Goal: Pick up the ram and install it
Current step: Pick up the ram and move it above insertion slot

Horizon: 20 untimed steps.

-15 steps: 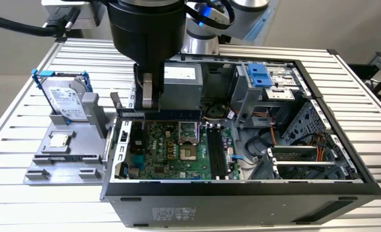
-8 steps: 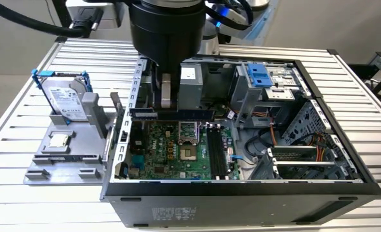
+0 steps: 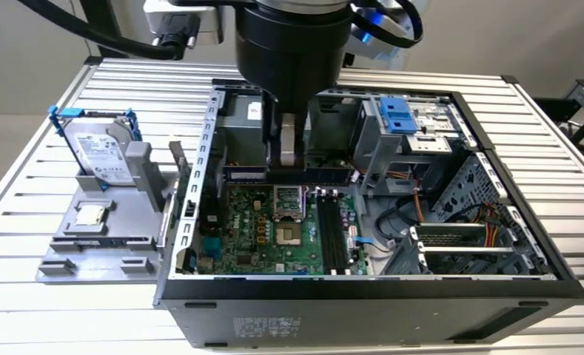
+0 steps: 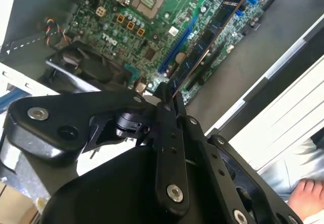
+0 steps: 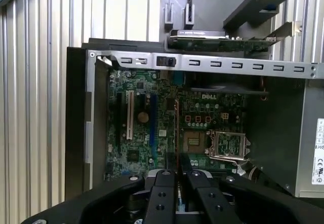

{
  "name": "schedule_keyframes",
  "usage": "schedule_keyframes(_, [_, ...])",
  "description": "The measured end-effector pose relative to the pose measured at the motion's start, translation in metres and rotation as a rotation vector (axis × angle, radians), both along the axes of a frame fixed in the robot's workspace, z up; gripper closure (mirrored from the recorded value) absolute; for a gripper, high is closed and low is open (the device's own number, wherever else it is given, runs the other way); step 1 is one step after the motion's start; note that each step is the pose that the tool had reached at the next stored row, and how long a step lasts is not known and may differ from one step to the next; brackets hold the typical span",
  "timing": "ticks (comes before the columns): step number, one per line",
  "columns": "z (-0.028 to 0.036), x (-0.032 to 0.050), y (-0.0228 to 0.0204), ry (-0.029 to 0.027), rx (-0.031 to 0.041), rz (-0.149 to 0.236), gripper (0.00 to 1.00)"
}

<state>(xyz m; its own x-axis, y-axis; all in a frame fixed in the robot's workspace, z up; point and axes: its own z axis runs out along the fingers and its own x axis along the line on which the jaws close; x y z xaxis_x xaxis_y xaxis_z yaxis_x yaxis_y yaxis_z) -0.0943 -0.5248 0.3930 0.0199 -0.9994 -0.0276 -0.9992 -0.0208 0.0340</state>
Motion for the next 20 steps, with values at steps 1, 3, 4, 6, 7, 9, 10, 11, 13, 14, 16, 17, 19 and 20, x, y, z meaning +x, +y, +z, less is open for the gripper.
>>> schedule_keyframes(1, [0.0000, 0.0029, 0.0000, 0.0001, -0.0001, 0.000, 1.00])
schedule_keyframes(3, [0.0000, 0.0089, 0.0000, 0.0001, -0.0001, 0.000, 1.00])
schedule_keyframes(4, [0.0000, 0.0121, 0.0000, 0.0000, -0.0001, 0.000, 1.00])
schedule_keyframes(6, [0.0000, 0.0187, 0.0000, 0.0001, -0.0001, 0.000, 1.00])
schedule_keyframes(7, [0.0000, 0.0224, 0.0000, 0.0000, 0.0000, 0.000, 1.00])
schedule_keyframes(9, [0.0000, 0.0298, 0.0000, 0.0000, -0.0001, 0.000, 1.00])
schedule_keyframes(10, [0.0001, 0.0335, 0.0000, 0.0001, -0.0002, 0.000, 1.00])
schedule_keyframes(11, [0.0000, 0.0370, 0.0000, 0.0000, -0.0001, 0.000, 1.00])
schedule_keyframes(13, [0.0000, 0.0442, 0.0000, 0.0000, 0.0000, 0.000, 1.00])
schedule_keyframes(14, [0.0000, 0.0476, 0.0000, 0.0001, -0.0001, 0.000, 1.00])
schedule_keyframes(16, [0.0000, 0.0542, 0.0000, 0.0000, -0.0001, -0.001, 1.00])
schedule_keyframes(17, [0.0001, 0.0574, 0.0000, 0.0001, -0.0002, -0.002, 1.00])
schedule_keyframes(19, [0.0000, 0.0638, 0.0000, 0.0000, 0.0000, -0.003, 1.00])
schedule_keyframes(20, [0.0000, 0.0669, -0.0001, 0.0000, 0.0000, -0.003, 1.00])
